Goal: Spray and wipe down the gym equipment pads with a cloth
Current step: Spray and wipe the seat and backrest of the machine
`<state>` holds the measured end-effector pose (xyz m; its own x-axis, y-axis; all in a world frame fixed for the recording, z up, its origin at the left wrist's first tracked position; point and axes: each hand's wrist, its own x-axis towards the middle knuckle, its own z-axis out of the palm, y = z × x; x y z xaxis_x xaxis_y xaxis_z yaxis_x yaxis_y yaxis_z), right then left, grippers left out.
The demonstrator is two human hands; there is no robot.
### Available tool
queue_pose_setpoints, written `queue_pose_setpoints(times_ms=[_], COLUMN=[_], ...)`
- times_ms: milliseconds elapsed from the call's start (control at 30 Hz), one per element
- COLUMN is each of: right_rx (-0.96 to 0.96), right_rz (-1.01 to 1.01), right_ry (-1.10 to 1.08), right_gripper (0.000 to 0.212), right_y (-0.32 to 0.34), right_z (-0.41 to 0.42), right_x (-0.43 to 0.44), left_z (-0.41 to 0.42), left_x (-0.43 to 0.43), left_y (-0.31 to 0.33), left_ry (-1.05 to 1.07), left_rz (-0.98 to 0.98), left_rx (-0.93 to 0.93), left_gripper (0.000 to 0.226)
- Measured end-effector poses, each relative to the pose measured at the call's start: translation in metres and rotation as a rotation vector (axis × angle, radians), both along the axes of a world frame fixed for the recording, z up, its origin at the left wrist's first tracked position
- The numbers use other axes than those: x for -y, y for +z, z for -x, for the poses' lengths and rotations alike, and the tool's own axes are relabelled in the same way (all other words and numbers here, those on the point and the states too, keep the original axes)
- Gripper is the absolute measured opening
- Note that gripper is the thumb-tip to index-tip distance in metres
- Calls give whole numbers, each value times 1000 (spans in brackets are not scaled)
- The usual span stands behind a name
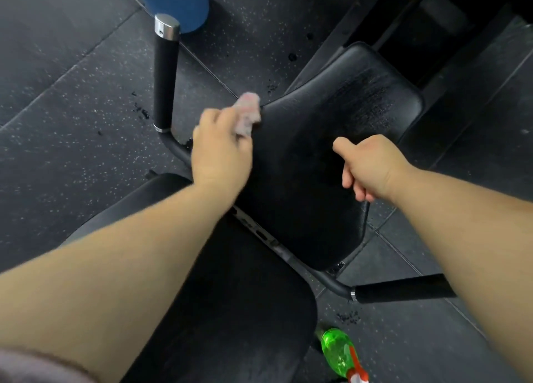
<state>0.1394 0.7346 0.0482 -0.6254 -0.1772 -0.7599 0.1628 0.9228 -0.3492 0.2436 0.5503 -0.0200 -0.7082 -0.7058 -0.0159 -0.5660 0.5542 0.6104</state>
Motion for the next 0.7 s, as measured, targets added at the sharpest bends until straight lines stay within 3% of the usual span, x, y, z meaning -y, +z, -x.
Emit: queue_pose_setpoints(times_ms=[133,233,300,367,433,600,700], right_rx=[-21,-18,-12,-15,-20,-43,-40], right_rz=[12,5,5,8,11,24,45], right_ry=[-4,-17,-20,-24,-21,-19,-49], right_gripper=[61,62,62,62,61,62,68], right_y=[-1,-2,-2,-3,-4,-7,-8], right_z=[1,0,0,0,0,0,0], right_x=[1,0,0,-1,-1,-2,-3], left_z=[-23,-31,-18,4,20,-1,-4], left_x=[-54,-44,-18,7,2,-78,-51], left_y=[-10,-8,3,8,10,-1,2], left_ry=[-353,-704,-513,-106,-35,-437,-780], left_rz=[85,140,130,115,89,4,130], left_rx=[-26,-53,-54,-31,18,-59,-105], left_gripper=[28,26,19,15,21,18,25])
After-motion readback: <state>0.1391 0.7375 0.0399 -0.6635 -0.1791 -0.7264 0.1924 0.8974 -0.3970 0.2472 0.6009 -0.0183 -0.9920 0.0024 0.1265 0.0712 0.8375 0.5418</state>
